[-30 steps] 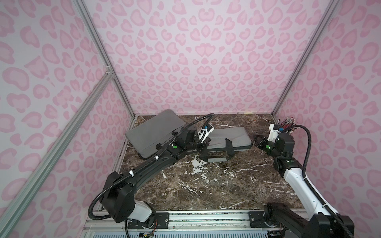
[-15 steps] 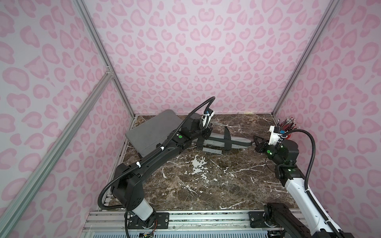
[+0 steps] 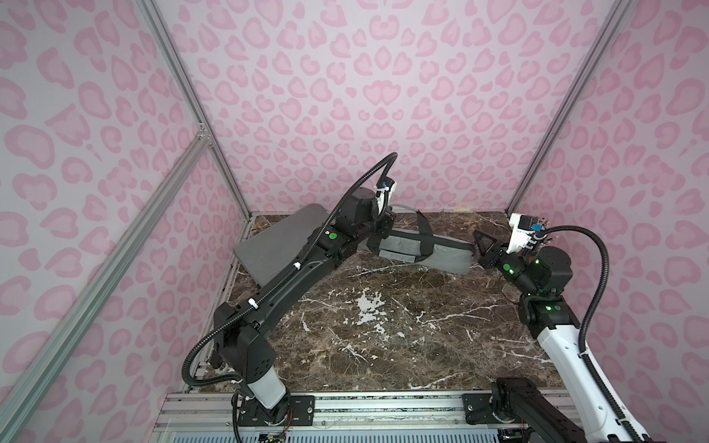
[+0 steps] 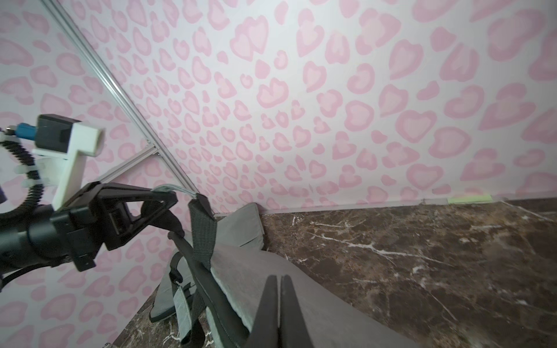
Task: Open the zippered laptop bag and take out the laptop
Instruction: Unzip the zipper on the zippered laptop bag.
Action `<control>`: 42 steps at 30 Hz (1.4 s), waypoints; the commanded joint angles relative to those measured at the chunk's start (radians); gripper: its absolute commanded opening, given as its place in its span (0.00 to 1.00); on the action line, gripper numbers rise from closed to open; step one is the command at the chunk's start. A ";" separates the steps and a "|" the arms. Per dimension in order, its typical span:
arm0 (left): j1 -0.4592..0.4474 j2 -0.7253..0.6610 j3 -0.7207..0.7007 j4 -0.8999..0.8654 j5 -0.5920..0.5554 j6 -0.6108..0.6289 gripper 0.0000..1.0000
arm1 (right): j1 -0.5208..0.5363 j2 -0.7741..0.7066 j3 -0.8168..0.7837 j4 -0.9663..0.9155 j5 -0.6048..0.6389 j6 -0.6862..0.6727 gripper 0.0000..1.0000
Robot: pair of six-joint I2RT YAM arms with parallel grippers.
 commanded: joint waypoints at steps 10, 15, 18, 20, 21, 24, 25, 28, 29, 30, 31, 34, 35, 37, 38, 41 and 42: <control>-0.003 -0.010 0.045 -0.028 0.129 -0.042 0.01 | 0.118 0.119 0.100 -0.093 0.166 -0.098 0.00; -0.003 -0.022 0.045 -0.027 0.190 -0.076 0.01 | 0.125 0.183 0.115 -0.107 0.193 -0.111 0.00; -0.006 -0.018 0.051 -0.021 0.222 -0.107 0.01 | 0.125 0.220 0.136 -0.107 0.211 -0.118 0.00; -0.009 -0.008 0.064 -0.022 0.236 -0.133 0.01 | 0.125 0.248 0.163 -0.107 0.228 -0.130 0.00; -0.011 0.001 0.076 -0.021 0.240 -0.151 0.01 | 0.124 0.269 0.180 -0.111 0.237 -0.137 0.00; -0.016 0.023 0.110 -0.021 0.231 -0.216 0.01 | 0.123 0.332 0.236 -0.118 0.236 -0.159 0.00; -0.019 0.027 0.117 -0.016 0.221 -0.243 0.01 | 0.123 0.353 0.255 -0.115 0.226 -0.162 0.00; -0.023 0.029 0.135 -0.012 0.171 -0.305 0.01 | 0.124 0.402 0.313 -0.115 0.179 -0.165 0.00; -0.023 0.031 0.143 -0.022 0.144 -0.322 0.01 | 0.126 0.410 0.329 -0.118 0.168 -0.164 0.00; -0.022 0.035 0.155 -0.041 0.105 -0.335 0.01 | 0.131 0.413 0.343 -0.122 0.164 -0.164 0.00; -0.022 0.038 0.165 -0.059 0.074 -0.346 0.01 | 0.136 0.413 0.352 -0.124 0.167 -0.168 0.00; -0.013 0.047 0.187 -0.101 0.017 -0.395 0.01 | 0.160 0.413 0.391 -0.152 0.179 -0.187 0.00; -0.007 0.046 0.186 -0.107 0.016 -0.411 0.01 | 0.169 0.412 0.400 -0.165 0.184 -0.196 0.00; 0.008 0.047 0.187 -0.113 0.020 -0.452 0.01 | 0.195 0.414 0.419 -0.190 0.201 -0.223 0.00; 0.015 0.048 0.186 -0.118 0.022 -0.473 0.01 | 0.205 0.415 0.424 -0.201 0.209 -0.233 0.00; 0.046 0.056 0.186 -0.132 0.049 -0.535 0.01 | 0.238 0.431 0.441 -0.223 0.232 -0.254 0.00; 0.059 0.058 0.183 -0.132 0.073 -0.553 0.01 | 0.251 0.442 0.450 -0.230 0.243 -0.260 0.00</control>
